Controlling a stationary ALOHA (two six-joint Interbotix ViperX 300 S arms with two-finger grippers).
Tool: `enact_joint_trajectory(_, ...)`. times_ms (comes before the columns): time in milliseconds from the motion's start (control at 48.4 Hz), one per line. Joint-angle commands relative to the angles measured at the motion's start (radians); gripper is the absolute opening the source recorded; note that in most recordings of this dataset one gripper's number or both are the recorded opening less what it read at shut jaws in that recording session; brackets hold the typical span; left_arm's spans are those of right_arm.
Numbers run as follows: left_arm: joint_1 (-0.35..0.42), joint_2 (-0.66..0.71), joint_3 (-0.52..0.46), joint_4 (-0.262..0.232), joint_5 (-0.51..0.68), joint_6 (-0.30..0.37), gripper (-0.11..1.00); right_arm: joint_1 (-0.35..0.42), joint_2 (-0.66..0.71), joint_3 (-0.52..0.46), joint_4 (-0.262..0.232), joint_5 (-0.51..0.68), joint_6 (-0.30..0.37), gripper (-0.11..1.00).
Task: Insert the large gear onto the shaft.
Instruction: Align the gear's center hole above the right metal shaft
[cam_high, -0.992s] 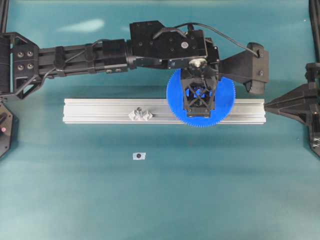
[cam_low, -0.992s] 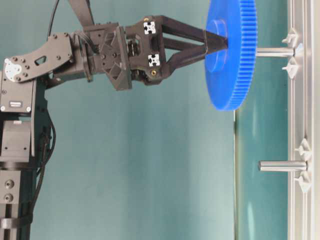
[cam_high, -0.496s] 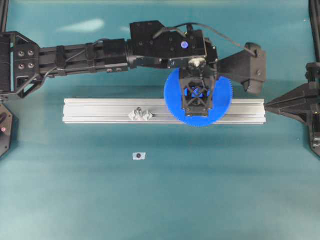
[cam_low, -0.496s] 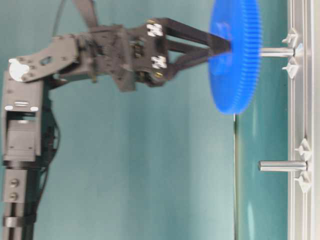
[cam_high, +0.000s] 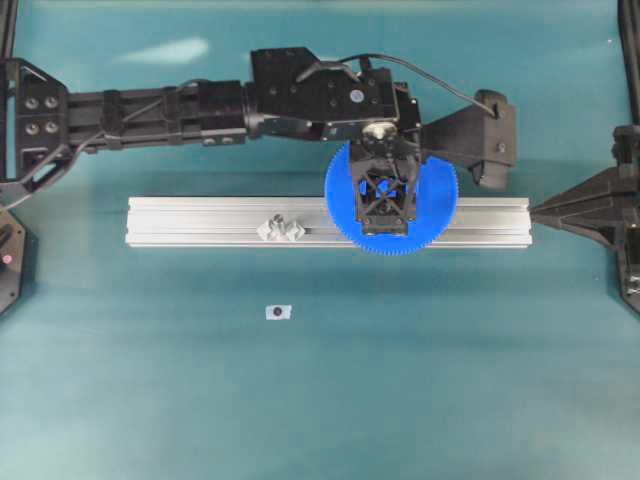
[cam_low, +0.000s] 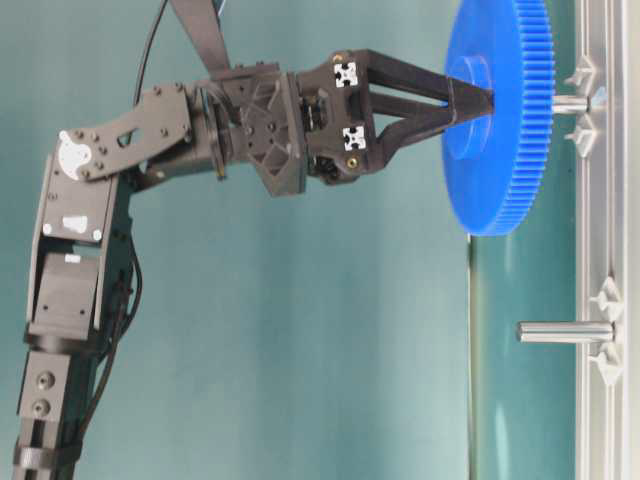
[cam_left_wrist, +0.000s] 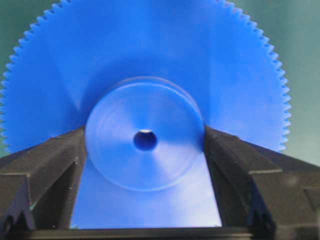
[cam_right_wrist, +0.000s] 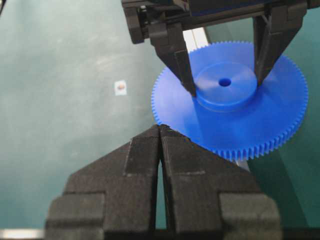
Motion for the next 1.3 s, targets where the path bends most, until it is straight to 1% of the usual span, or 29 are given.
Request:
enact_joint_trajectory(0, 0.003, -0.031, 0.012, 0.002, -0.009, -0.002, 0.77, 0.000, 0.006, -0.009, 0.000, -0.005, 0.009, 0.05)
enact_joint_trajectory(600, 0.017, -0.028, 0.011, 0.002, -0.066, -0.006, 0.77, -0.002, 0.006, -0.005, 0.000, -0.005, 0.009, 0.05)
enact_joint_trajectory(806, 0.021, -0.026, 0.017, 0.002, -0.063, -0.011, 0.77, -0.002, 0.006, -0.003, 0.000, -0.005, 0.009, 0.05)
enact_joint_trajectory(1013, 0.058, -0.031, 0.025, 0.002, -0.060, -0.011, 0.77, 0.000, 0.006, -0.003, 0.000, -0.005, 0.018, 0.05)
enact_joint_trajectory(1199, 0.057, -0.032, 0.031, 0.002, -0.060, -0.012, 0.77, -0.002, 0.006, 0.000, 0.000, -0.005, 0.028, 0.05)
enact_joint_trajectory(1282, 0.044, -0.031, 0.037, 0.002, -0.060, -0.012, 0.77, -0.002, 0.006, 0.000, 0.000, -0.005, 0.028, 0.05)
